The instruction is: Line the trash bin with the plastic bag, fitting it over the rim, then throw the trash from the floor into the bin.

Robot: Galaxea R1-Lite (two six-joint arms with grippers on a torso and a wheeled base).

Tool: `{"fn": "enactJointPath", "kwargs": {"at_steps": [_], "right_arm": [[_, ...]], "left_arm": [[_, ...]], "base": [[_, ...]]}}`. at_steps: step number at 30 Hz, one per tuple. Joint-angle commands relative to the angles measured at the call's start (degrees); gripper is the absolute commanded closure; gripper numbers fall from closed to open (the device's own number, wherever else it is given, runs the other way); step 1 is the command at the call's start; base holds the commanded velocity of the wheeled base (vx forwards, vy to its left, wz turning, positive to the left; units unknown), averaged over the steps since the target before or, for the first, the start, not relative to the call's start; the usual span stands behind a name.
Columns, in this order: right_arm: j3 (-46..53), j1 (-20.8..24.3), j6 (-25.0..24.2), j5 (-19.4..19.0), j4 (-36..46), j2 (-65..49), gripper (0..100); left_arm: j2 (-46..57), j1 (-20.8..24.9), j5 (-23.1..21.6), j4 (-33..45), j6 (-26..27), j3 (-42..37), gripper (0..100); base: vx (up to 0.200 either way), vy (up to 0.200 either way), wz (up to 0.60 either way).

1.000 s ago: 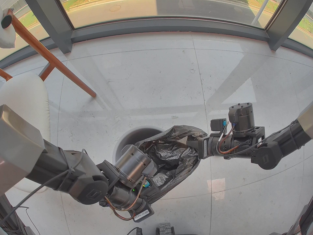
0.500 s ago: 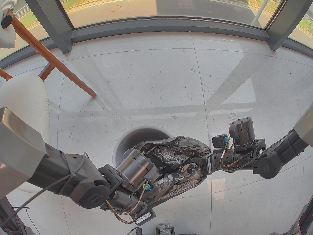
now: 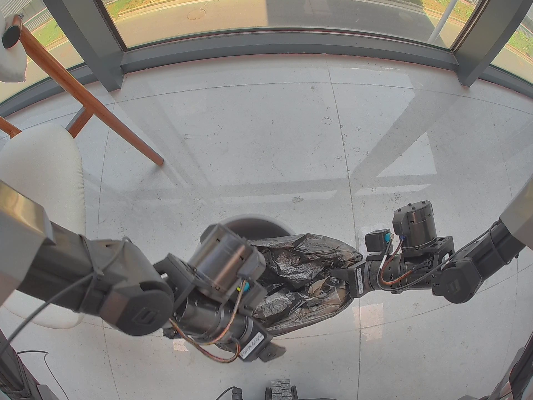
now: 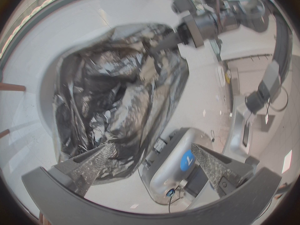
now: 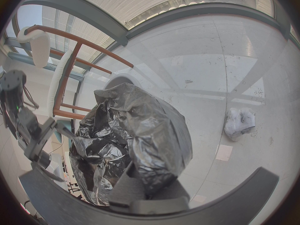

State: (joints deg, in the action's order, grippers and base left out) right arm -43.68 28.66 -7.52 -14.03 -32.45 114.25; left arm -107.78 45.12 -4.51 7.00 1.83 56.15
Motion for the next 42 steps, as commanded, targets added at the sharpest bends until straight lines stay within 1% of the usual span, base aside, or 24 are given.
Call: {"fn": "enactJointPath", "kwargs": {"at_steps": [1,4,5,7,12,13,15,18,27,32,35,37,42], "right_arm": [[0.2,-0.2,0.0,0.0,0.0,-0.2,100],[0.1,-0.1,0.1,0.0,0.0,-0.2,100],[0.0,-0.1,0.1,0.0,0.0,-0.2,100],[0.0,0.2,0.1,0.0,0.0,-0.2,100],[0.1,0.3,0.1,0.0,0.0,-0.3,100],[0.1,0.3,0.1,0.0,0.0,-0.3,100],[0.0,0.3,0.1,0.0,0.0,-0.3,100],[0.0,0.3,0.1,0.0,0.0,-0.3,100],[0.0,0.3,0.1,0.0,0.0,-0.3,100],[0.0,0.3,0.1,0.0,0.0,-0.3,100],[0.0,0.3,0.1,0.0,-0.1,-0.3,100],[0.0,0.3,0.1,0.0,-0.1,-0.3,100],[0.0,0.3,0.1,0.0,-0.1,-0.3,100]], "left_arm": [[3.4,-2.0,-0.1,3.0,-3.0,8.0,0],[4.2,-2.5,-0.1,9.7,-3.6,13.6,0],[4.1,-3.0,0.0,10.0,-3.5,14.3,0],[2.8,-6.0,0.1,9.4,-2.4,15.2,0],[0.2,-8.7,0.2,5.6,1.3,15.7,0],[-1.0,-10.6,0.1,4.0,3.7,15.1,0],[-2.5,-12.0,0.1,3.0,6.0,14.7,0],[-4.5,-13.6,0.0,1.4,7.4,14.8,0],[-9.4,-14.0,-0.1,-5.1,7.6,15.9,0],[-9.7,-14.2,0.1,-5.2,8.6,15.9,0],[-11.3,-16.0,0.4,-5.4,10.2,17.0,0],[-11.7,-16.3,0.6,-5.4,10.8,17.9,0],[-13.2,-16.5,0.7,-5.4,10.7,19.3,0]], "base": [[0.0,0.0,0.0],[0.0,0.0,0.0],[0.0,0.0,0.0],[0.0,0.0,0.0],[0.0,0.0,0.0],[0.0,0.0,0.0],[0.0,0.0,0.0],[0.0,0.0,0.0],[0.0,0.0,0.0],[0.0,0.0,0.0],[0.0,0.0,0.0],[0.0,0.0,0.0],[0.0,0.0,0.0]]}}
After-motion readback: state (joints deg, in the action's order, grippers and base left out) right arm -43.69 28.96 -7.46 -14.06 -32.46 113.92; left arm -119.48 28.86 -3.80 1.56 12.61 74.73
